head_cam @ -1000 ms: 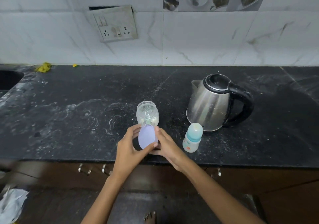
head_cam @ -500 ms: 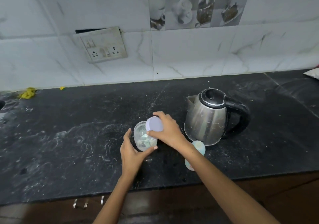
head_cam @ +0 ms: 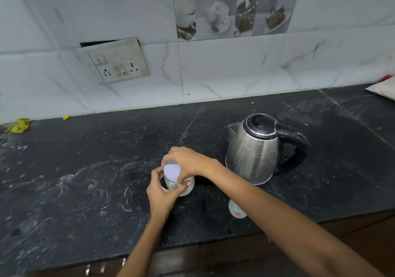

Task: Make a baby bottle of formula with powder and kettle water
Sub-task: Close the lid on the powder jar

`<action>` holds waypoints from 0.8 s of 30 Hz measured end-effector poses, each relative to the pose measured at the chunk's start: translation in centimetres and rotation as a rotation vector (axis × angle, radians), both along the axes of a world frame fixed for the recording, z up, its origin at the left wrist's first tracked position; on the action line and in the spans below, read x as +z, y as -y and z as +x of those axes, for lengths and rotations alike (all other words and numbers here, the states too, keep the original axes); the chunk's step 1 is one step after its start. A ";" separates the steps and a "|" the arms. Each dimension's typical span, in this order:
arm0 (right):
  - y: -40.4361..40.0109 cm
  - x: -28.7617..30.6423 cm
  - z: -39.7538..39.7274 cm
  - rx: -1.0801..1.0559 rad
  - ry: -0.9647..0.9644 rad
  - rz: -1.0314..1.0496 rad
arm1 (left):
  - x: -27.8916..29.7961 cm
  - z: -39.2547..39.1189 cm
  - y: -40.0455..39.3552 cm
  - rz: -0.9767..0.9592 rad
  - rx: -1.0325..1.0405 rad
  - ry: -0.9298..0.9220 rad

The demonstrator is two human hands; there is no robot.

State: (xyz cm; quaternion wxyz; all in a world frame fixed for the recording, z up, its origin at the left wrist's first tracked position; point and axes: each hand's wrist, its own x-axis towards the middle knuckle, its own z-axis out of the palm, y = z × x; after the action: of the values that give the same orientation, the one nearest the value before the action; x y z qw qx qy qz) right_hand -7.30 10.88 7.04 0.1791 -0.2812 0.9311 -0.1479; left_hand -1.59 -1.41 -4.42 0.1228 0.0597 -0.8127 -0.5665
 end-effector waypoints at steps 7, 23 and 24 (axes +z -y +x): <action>0.7 0.3 -0.4 0.102 -0.116 0.129 | -0.3 -0.2 0.3 -0.007 -0.008 0.010; 0.4 -0.4 -0.5 0.027 -0.236 0.225 | -0.5 -0.4 0.8 -0.019 -0.034 0.003; 0.7 -0.6 -0.5 -0.026 -0.275 0.231 | -0.5 -0.4 0.8 -0.019 -0.035 0.006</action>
State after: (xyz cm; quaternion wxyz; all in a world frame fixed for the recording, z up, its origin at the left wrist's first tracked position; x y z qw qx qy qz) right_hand -7.83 10.22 6.47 0.0793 -0.2643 0.9612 -0.0023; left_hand -1.99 -2.21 -4.90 0.1109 0.0460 -0.8192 -0.5608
